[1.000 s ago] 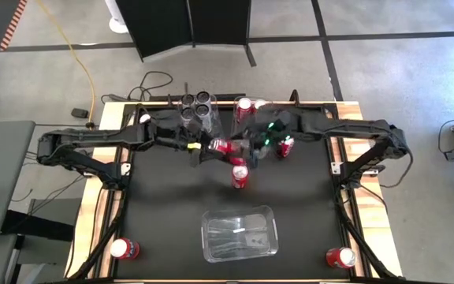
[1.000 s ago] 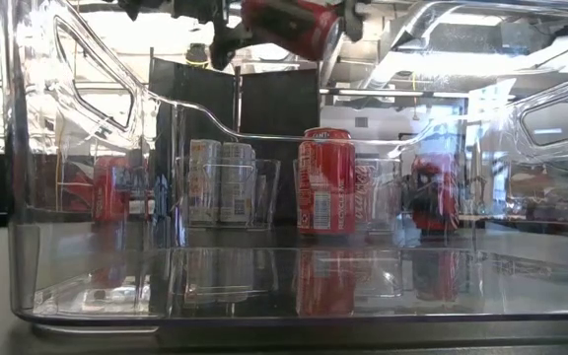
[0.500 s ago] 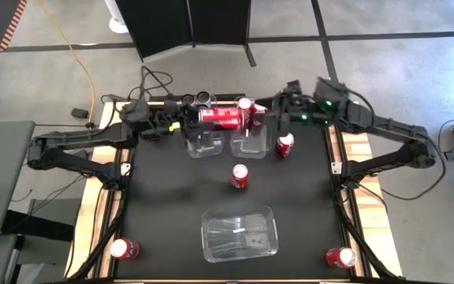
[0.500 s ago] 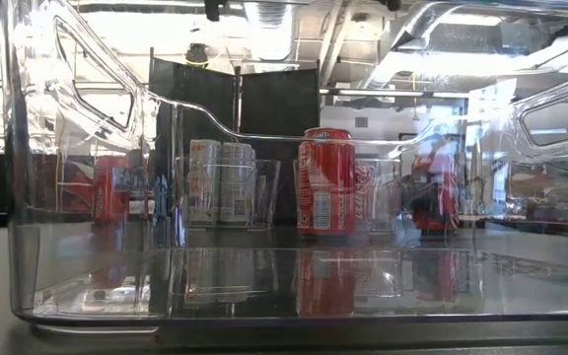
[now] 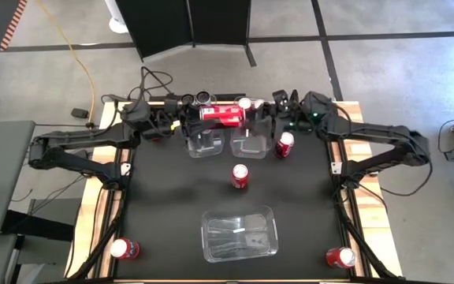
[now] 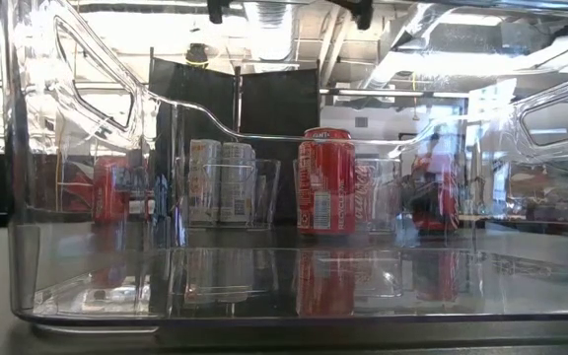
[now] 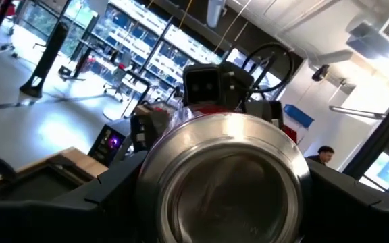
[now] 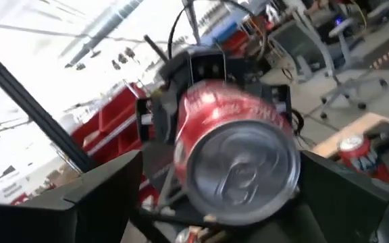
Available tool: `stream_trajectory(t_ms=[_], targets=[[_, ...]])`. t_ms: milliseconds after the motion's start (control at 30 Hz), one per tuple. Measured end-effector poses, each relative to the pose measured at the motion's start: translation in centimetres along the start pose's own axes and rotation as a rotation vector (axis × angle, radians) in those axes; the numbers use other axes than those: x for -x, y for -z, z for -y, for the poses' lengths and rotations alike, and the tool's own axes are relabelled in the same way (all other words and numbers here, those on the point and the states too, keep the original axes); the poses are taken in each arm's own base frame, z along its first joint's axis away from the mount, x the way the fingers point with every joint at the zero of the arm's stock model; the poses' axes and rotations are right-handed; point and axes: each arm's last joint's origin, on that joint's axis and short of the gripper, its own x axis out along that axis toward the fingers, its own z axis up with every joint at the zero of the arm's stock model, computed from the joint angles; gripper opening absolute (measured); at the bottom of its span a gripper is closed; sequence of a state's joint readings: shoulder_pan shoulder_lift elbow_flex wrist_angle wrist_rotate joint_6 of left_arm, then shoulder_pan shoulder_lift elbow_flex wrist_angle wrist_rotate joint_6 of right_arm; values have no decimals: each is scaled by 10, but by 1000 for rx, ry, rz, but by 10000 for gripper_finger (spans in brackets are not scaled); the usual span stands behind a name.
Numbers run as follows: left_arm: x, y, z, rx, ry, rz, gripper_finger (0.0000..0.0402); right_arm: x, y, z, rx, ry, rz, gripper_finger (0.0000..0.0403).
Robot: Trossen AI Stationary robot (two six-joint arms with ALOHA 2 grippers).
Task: Sort soda cans
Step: Adjust the red soda can in the top right transparent bin
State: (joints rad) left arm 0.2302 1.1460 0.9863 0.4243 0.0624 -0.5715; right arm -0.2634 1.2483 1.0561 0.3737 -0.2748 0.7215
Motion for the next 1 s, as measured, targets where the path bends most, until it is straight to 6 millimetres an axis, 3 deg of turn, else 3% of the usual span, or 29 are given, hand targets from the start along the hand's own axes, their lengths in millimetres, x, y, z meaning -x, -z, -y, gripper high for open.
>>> stream_trajectory(t_ms=[267, 1000], targets=[[-1, 2, -1, 20, 1, -19, 302, -11, 4, 8, -40, -52, -50, 394], [-10, 12, -9, 48, -34, -49, 302, -14, 8, 16, -51, -57, -105, 304]])
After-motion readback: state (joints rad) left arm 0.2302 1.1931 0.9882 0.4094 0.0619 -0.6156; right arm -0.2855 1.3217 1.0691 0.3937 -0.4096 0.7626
